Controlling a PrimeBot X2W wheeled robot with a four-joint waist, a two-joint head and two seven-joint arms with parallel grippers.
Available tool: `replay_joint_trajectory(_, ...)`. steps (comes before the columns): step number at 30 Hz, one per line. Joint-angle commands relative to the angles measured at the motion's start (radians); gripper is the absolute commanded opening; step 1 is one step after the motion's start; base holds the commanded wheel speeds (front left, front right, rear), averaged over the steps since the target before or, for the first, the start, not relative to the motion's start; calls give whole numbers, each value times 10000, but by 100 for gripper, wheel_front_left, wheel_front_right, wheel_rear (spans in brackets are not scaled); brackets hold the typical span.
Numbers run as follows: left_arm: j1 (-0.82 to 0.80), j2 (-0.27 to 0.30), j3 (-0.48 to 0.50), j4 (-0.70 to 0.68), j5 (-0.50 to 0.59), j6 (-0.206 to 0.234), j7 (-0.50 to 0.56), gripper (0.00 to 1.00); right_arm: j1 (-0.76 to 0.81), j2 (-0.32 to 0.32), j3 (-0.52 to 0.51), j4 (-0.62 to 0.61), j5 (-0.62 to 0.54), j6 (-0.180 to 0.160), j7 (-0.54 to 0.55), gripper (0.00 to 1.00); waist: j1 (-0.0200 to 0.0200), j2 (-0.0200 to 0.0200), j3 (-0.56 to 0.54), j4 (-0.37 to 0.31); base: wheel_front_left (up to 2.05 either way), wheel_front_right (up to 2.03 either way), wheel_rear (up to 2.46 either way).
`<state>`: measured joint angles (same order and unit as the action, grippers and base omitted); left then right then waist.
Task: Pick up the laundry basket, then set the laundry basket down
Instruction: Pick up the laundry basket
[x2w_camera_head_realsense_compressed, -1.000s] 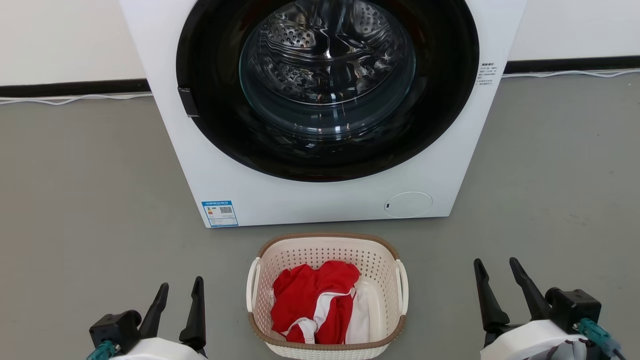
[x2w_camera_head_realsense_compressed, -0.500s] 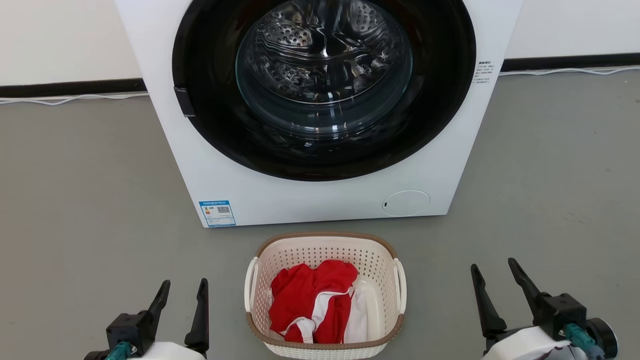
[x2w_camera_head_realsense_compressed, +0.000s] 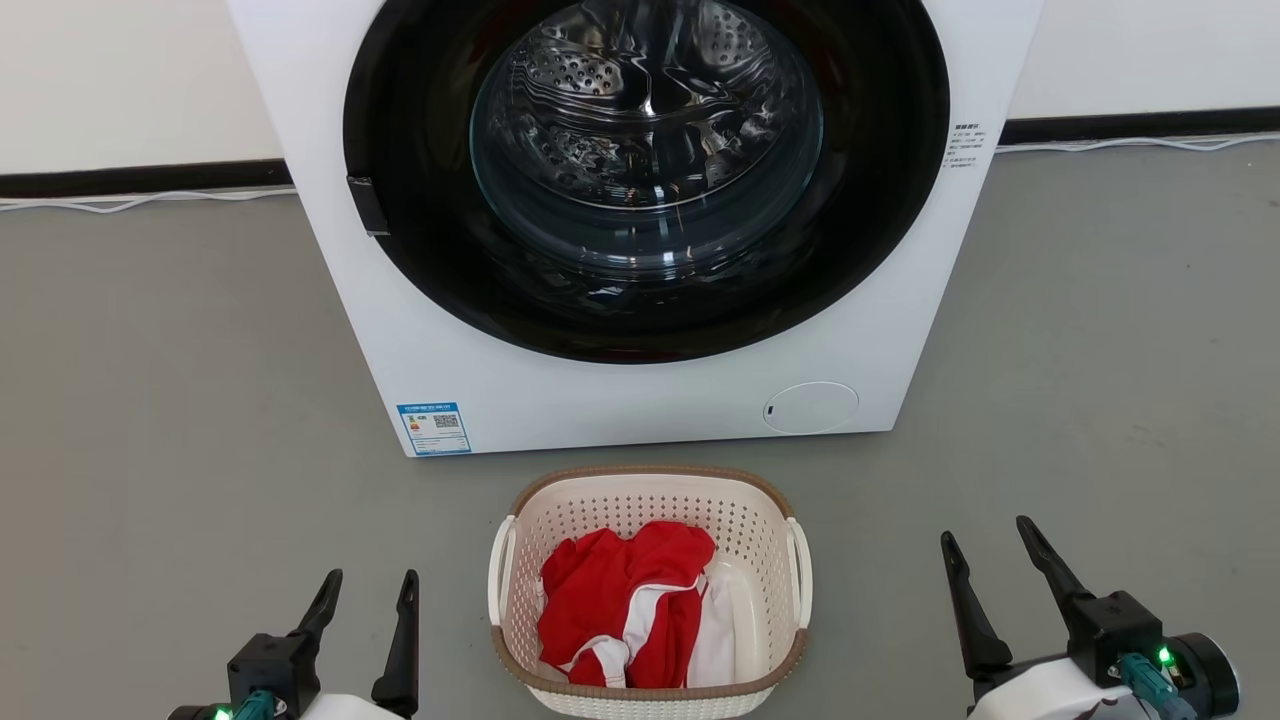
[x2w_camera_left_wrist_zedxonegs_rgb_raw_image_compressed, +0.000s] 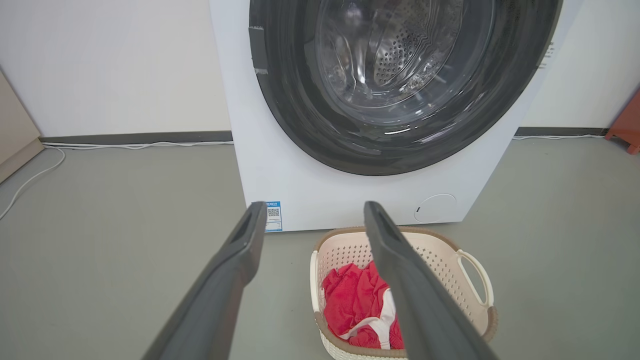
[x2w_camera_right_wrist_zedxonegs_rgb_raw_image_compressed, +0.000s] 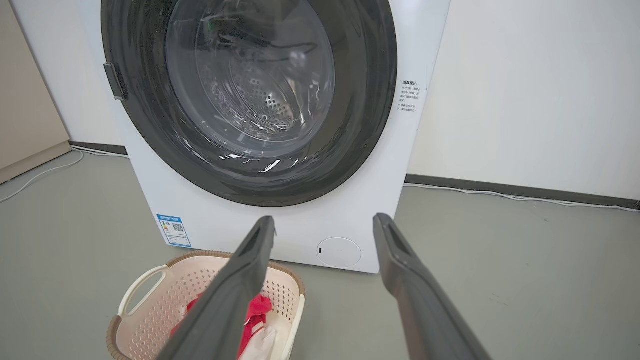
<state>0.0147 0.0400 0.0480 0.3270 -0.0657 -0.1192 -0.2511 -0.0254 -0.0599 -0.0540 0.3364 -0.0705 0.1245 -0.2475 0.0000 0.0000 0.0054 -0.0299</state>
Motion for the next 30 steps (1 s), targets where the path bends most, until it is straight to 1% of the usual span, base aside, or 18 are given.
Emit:
replay_joint_trajectory(1,-190,111,311,-197,19,-43,-107,100,-258,-52,222,-187,-2,62,-143,100,0,0,4,6,0,0,0)
replay_joint_trajectory(10,-259,108,347,-96,-8,-58,-107,100,-270,-9,182,-206,-11,62,-143,100,0,0,90,26,0,0,0)
replay_joint_trajectory(15,-488,107,320,-93,-33,-65,-107,100,-460,17,125,-65,219,62,-143,100,0,0,469,61,0,0,0)
replay_joint_trajectory(23,-1546,105,87,339,-247,-90,-107,100,-1386,64,-32,562,236,62,-143,100,0,0,1828,133,0,0,0)
replay_joint_trajectory(24,-1937,105,-53,568,-265,-96,-107,100,-1726,73,-78,818,166,62,-143,100,0,0,2271,153,0,0,0)
replay_joint_trajectory(30,-3230,166,-324,1386,-291,-106,-107,100,-3009,91,-226,1985,95,62,-143,100,0,0,3669,116,0,0,0)
